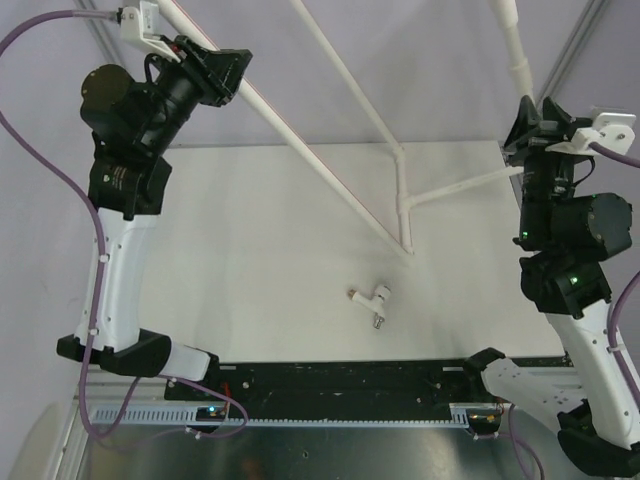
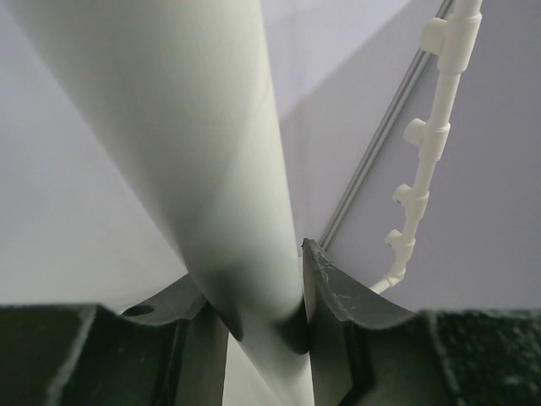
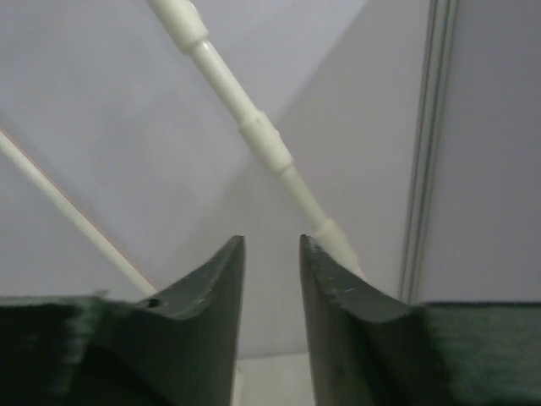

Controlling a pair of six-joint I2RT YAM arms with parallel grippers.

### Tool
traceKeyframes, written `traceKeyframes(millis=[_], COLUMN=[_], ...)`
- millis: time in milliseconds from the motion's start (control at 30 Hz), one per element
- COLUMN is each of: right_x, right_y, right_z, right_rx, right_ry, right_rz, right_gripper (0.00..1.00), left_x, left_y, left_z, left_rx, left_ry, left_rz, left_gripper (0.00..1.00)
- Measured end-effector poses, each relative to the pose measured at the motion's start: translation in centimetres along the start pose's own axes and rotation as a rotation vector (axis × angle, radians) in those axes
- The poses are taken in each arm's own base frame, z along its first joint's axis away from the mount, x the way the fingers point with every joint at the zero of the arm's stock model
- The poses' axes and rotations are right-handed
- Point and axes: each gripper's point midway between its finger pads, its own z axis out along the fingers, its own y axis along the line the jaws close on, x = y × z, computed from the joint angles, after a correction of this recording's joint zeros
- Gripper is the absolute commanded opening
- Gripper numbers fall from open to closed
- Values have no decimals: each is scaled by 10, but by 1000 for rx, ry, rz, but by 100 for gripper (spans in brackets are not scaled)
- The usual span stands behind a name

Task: Install the water faucets
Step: Adjust the adaptor at the center of the board.

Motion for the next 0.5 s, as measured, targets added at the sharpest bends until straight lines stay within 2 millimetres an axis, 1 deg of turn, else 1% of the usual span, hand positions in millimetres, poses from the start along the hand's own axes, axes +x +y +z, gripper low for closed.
traceKeyframes(millis=[67, 133, 167, 267, 333, 400, 433, 500], right_x=[15, 31, 36, 59, 74, 86, 95, 110], right_y=[-6, -14, -21, -41, -56, -67, -71, -73], right_z=[0, 1, 2, 6, 10, 17, 23, 33], right_rx=[13, 17, 35, 58, 74, 74, 64, 32], right_ry=[40, 82, 93, 146, 177, 199, 213, 227], right_rz=[-44, -100, -120, -192, -221, -238, -250, -262], right_gripper=[59, 63, 64, 68, 70, 70, 71, 71], left_x=[-6, -11, -15, -21, -25, -29, -29, -30], left_y=[-3, -8, -10, -17, -22, -25, -27, -29], left_z=[-3, -7, -8, -13, -15, -18, -19, -21], left_rx=[7, 20, 29, 55, 75, 89, 94, 103], left_ry=[-4, -7, -10, -14, -21, -27, -27, -27], left_rz=[27, 56, 69, 103, 125, 143, 147, 155], left_gripper=[0, 0, 0, 0, 0, 0, 0, 0])
